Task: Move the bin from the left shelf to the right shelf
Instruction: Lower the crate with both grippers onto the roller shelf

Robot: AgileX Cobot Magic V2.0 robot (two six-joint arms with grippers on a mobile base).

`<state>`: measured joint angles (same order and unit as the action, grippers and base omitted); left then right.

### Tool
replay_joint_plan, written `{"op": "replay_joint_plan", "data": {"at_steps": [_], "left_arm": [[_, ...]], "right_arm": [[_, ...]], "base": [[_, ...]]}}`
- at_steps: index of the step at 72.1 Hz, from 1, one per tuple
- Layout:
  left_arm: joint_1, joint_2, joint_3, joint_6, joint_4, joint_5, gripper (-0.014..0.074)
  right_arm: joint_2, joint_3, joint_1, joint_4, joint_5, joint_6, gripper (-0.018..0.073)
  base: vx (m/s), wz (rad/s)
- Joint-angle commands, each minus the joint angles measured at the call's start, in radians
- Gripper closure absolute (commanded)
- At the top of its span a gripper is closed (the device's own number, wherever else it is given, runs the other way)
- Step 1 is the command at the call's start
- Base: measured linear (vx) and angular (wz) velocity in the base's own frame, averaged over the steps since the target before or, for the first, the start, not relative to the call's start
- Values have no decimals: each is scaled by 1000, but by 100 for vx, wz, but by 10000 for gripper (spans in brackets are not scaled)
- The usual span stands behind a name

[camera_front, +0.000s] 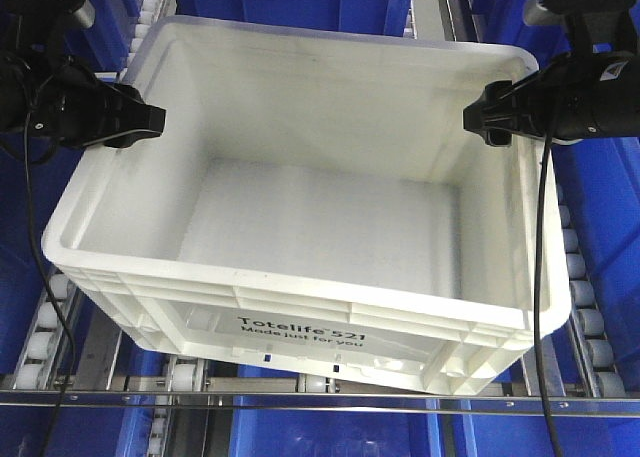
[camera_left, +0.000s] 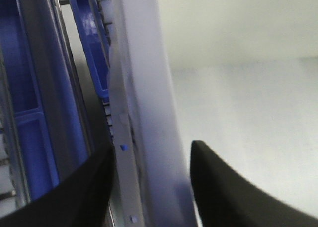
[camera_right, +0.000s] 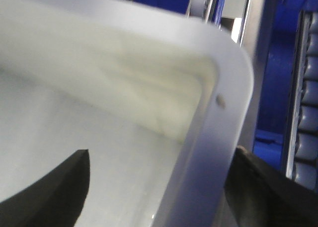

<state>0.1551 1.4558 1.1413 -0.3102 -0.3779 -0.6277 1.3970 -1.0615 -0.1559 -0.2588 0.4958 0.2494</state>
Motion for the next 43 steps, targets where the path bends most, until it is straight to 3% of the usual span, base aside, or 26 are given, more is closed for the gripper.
{"op": "replay_joint_plan", "data": {"at_steps": [1,43], "left_arm": [[6,-32,23,-4,-17,58,183],[6,-189,23,-4,-16,34,174]], "right_arm": [[-49,-36,1,15,-80,7,-10],[-158,-36,1,11,-3,-1,-10]], "base": [[0,0],[0,0]]}}
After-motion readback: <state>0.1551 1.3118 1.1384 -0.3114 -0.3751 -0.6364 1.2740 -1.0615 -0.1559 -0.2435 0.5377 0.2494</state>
